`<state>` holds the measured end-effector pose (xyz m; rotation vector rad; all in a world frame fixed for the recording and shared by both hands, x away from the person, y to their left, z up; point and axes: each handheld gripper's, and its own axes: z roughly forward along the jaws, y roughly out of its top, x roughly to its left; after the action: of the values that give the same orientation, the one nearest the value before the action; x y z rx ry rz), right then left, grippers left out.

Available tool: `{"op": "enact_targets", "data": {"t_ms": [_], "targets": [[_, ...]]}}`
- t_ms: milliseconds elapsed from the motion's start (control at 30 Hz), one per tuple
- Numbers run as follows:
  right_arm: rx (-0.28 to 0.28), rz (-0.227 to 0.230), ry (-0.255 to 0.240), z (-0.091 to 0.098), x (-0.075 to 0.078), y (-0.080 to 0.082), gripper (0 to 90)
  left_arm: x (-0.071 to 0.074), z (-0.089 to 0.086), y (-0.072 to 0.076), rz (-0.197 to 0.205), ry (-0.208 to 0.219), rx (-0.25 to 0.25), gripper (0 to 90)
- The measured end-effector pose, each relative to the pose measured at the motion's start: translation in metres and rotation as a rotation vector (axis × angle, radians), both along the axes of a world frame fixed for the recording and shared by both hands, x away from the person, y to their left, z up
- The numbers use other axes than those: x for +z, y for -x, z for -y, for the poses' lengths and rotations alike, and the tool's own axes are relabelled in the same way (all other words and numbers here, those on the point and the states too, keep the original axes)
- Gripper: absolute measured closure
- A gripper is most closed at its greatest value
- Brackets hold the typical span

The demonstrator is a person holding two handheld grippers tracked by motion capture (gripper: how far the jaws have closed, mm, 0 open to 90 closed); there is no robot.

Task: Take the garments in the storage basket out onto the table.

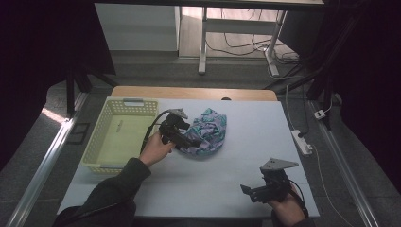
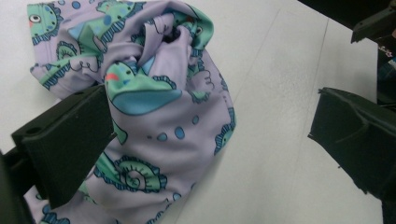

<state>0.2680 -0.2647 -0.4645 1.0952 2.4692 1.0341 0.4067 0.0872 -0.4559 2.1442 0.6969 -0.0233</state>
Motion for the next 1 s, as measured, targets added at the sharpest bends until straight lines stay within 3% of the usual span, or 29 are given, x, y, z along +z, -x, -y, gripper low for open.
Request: {"op": "enact_targets", "data": {"t_ms": [300, 600, 1000], "targets": [[-0.004, 0.003, -0.021, 0.002, 0.001, 0.0, 0.4, 0.003, -0.009, 0.009, -0.006, 0.022, 0.007, 0.0], [-0.007, 0.003, -0.034, 0.003, 0.001, 0.0, 0.5, 0.008, -0.016, 0.021, 0.018, 0.017, 0.008, 0.0], [-0.017, 0.0, -0.05, 0.005, 0.002, 0.0, 0.4, 0.012, -0.028, 0.038, 0.022, 0.054, 0.018, 0.0]]}}
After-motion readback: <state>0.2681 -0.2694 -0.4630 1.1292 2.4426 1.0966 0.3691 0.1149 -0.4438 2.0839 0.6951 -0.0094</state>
